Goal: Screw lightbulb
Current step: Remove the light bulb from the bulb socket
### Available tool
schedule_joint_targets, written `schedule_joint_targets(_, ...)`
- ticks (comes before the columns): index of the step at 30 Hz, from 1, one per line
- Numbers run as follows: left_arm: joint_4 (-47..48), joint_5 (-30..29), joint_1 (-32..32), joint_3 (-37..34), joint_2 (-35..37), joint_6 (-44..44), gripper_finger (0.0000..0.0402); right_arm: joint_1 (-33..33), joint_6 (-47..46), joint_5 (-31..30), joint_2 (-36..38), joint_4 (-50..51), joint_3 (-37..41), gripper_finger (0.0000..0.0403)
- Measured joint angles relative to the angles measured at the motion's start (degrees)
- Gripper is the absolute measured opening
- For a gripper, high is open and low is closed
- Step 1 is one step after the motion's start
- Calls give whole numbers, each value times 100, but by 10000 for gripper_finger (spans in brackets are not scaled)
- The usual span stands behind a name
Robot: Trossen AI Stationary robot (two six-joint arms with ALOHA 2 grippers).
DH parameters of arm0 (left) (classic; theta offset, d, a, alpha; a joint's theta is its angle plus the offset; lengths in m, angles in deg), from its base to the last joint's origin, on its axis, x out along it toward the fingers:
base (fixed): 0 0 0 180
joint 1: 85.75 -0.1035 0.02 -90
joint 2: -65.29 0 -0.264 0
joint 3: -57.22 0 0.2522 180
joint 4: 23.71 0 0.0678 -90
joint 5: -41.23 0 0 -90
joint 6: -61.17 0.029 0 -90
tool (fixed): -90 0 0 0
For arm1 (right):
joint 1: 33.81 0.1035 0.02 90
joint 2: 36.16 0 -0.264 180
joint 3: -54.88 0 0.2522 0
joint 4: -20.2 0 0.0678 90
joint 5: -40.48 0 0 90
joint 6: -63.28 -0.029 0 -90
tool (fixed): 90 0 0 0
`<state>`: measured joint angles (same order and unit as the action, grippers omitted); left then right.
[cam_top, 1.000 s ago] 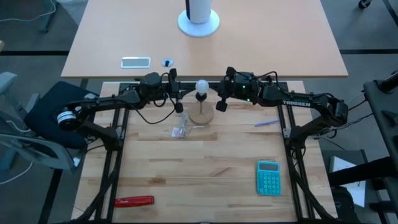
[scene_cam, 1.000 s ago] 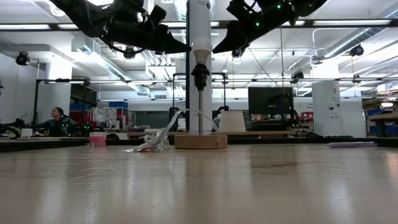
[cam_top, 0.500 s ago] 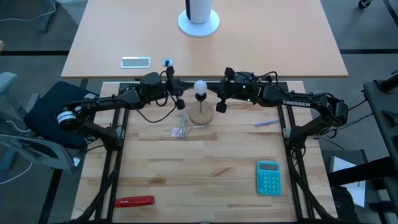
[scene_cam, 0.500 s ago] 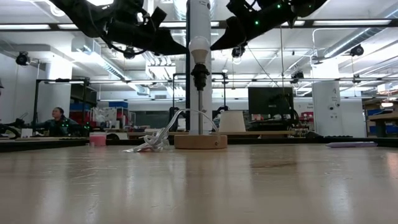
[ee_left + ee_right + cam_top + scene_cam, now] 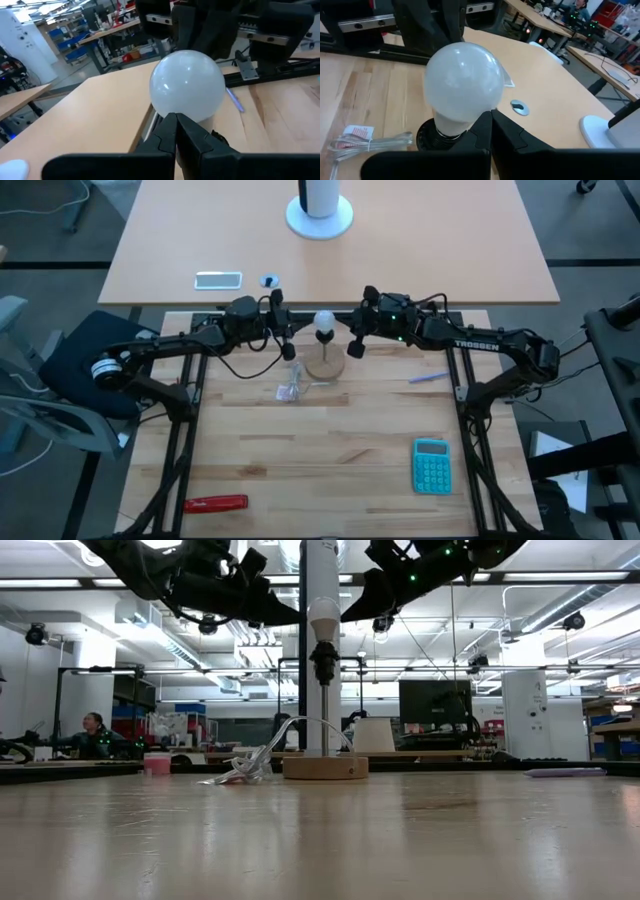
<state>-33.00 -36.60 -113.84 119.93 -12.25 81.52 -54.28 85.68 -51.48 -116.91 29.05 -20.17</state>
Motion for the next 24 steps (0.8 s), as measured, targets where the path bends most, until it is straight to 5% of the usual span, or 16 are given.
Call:
schedule_joint_targets(8, -22, 839, 68, 0, -2, -12, 0, -46, 7, -111, -2, -119, 0, 0)
schedule_joint_targets(19, 13, 769, 80, 0, 243, -12, 0, -50, 11, -245, 11, -71, 0, 0)
schedule_joint_targets(24, 98, -475, 79, 0, 313, 64, 0, -46, -28, -252, 86, 136, 0, 0)
